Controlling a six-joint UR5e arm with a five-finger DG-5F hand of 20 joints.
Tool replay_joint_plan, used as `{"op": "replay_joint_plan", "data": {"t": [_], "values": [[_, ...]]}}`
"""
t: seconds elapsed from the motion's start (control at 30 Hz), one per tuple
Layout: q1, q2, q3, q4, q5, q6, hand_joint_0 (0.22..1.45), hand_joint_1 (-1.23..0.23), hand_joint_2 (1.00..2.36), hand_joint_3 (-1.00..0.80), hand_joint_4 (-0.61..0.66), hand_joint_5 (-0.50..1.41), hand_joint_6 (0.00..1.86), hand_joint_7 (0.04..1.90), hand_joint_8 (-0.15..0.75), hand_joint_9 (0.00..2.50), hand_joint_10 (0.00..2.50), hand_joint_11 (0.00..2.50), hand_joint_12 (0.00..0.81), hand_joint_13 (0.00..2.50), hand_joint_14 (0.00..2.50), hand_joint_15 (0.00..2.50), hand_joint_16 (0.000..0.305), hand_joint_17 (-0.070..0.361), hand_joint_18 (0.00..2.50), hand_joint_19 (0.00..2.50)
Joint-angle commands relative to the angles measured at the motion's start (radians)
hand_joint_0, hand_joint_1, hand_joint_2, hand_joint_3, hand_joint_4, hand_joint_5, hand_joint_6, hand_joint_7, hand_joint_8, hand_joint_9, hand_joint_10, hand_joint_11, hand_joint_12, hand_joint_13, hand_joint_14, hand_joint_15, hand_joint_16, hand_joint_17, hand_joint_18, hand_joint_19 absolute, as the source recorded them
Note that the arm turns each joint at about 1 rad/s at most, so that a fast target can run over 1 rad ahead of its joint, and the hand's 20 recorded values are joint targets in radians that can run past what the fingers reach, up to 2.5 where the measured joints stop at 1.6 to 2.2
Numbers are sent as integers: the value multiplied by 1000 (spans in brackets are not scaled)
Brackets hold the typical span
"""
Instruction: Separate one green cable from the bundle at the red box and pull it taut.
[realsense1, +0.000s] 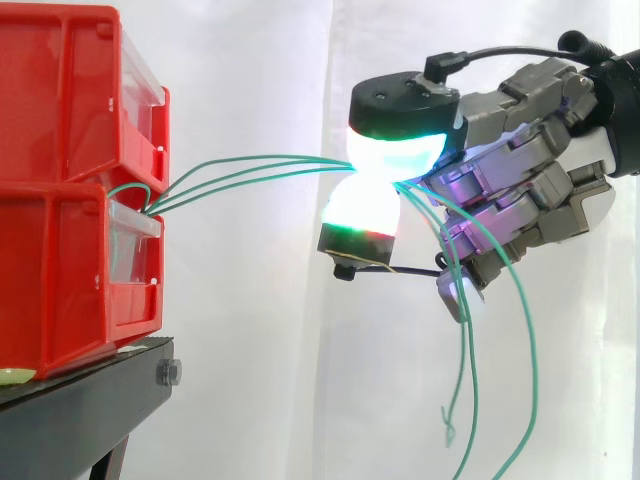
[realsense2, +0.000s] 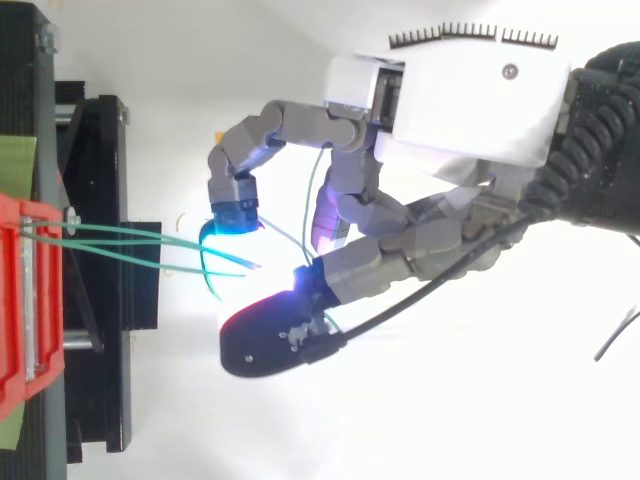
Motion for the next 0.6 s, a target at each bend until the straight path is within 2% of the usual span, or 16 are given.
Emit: {"op": "replay_joint_plan", "data": {"t": [0.0,0.07,0.17,0.23,0.3,0.33,0.37,0.43,0.47,0.57], "values": [[-1,1,0,0,0,0,496,-800,1000,-486,198,-1,832,1152,284,1845,2500,1276,344,1147,2500,918,65,145,910,640],[-1,-1,0,0,-1,0,413,-686,1000,-500,197,7,820,1163,297,1909,2438,1286,381,1207,2500,867,79,177,958,354],[0,-1,0,0,-1,0,354,-541,1000,-500,195,16,808,1155,303,1979,2335,1268,403,1272,2500,808,92,207,1021,166],[0,-1,0,0,-1,0,346,-447,1000,-500,194,24,793,1138,293,2042,2244,1286,395,1297,2500,803,94,211,1057,117],[0,-1,0,0,-1,0,372,-344,1000,-500,176,37,769,1136,267,2111,2149,1352,365,1310,2500,819,88,197,1070,169],[0,-1,0,0,-1,0,400,-308,1000,-500,166,41,764,1135,243,2105,2198,1310,341,1305,2500,845,82,185,1050,229],[0,-1,0,0,-1,0,464,-267,1000,-500,145,38,774,1107,218,2076,2299,1288,306,1273,2500,895,68,153,1021,425],[0,-1,0,0,-1,0,551,-293,1000,-500,120,32,789,1068,183,2030,2413,1264,271,1228,2500,928,55,123,1003,700],[0,-1,0,0,-1,0,595,-355,1000,-500,104,32,788,1071,180,2017,2438,1269,265,1219,2500,959,52,116,1005,779],[0,1,0,0,-1,0,679,-530,1000,-500,86,32,783,1062,189,2014,2436,1272,263,1222,2500,949,50,112,1018,810]]}}
